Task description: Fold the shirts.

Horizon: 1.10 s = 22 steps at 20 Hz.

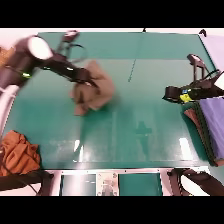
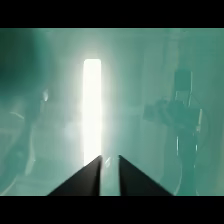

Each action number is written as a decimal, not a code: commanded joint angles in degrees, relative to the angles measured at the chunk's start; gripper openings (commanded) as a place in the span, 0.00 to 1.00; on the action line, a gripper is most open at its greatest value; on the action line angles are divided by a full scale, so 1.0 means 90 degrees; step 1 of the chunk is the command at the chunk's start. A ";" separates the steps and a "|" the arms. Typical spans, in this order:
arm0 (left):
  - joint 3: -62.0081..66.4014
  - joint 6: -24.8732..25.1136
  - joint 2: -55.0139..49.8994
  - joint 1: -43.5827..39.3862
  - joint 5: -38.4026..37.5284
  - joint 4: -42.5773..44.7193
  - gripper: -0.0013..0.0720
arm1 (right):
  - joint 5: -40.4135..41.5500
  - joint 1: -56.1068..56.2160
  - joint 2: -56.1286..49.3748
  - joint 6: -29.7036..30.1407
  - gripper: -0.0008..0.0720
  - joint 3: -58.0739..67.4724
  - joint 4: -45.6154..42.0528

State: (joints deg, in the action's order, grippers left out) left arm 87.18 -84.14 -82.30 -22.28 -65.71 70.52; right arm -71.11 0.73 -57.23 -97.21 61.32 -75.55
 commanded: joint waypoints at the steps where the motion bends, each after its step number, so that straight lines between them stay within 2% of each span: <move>1: 0.0068 -0.0151 -0.0707 -0.1275 0.0695 -0.0058 0.06 | -0.0053 -0.0471 0.0000 0.0024 0.35 0.0056 -0.0002; 2: 0.0068 -0.0148 -0.0933 -0.1411 0.0794 -0.0102 0.06 | -0.0053 -0.0500 0.0000 0.0024 0.40 0.0056 -0.0005; 3: 0.0068 -0.0146 -0.1112 -0.1477 0.0874 -0.0175 0.43 | -0.0053 -0.0503 -0.0002 0.0024 0.42 0.0056 -0.0005; 4: 0.0070 -0.0165 -0.1222 -0.1464 0.0916 -0.0335 0.93 | -0.0053 -0.0503 -0.0002 0.0024 0.44 0.0056 -0.0002; 5: 0.0070 -0.0158 -0.1231 -0.1387 0.0899 -0.0391 0.99 | -0.0051 -0.0503 -0.0002 0.0024 0.55 0.0056 -0.0005; 6: 0.0136 -0.0143 -0.1190 -0.1241 0.0741 -0.0369 0.99 | -0.0046 -0.0503 -0.0002 0.0027 0.62 0.0056 -0.0010; 9: 0.0857 -0.0141 -0.1081 -0.0357 -0.0639 -0.0194 0.99 | -0.0034 -0.0505 -0.0007 0.0027 0.63 0.0056 -0.0007; 10: 0.1073 -0.0146 -0.1022 0.0010 -0.1088 0.0046 0.99 | -0.0032 -0.0503 -0.0032 0.0027 0.71 0.0056 -0.0002; 13: 0.0967 -0.0180 -0.0816 0.1185 -0.1821 0.0595 0.99 | -0.0056 -0.0464 -0.0299 0.0187 0.71 -0.0245 0.0296; 15: 0.0384 -0.0294 -0.0818 0.1787 -0.1600 0.0500 0.99 | 0.0034 -0.0294 -0.0340 0.0389 0.71 -0.0979 0.0665; 17: -0.0476 -0.0245 -0.0852 0.2076 -0.0583 0.0058 0.99 | 0.0265 0.0027 -0.0338 0.0685 0.71 -0.1783 0.1333; 19: -0.1052 0.0345 -0.1161 0.2059 0.0389 -0.0653 0.99 | 0.0529 0.0556 -0.0340 0.0889 0.72 -0.2424 0.2072; 22: -0.1047 0.1078 -0.1999 0.1948 0.0884 -0.2110 0.99 | 0.1246 0.1632 -0.0355 0.0877 0.82 -0.2900 0.2426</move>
State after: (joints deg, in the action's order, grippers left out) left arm 80.20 -80.53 -95.37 -5.39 -64.82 62.61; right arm -65.60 8.19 -60.23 -90.65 40.29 -59.48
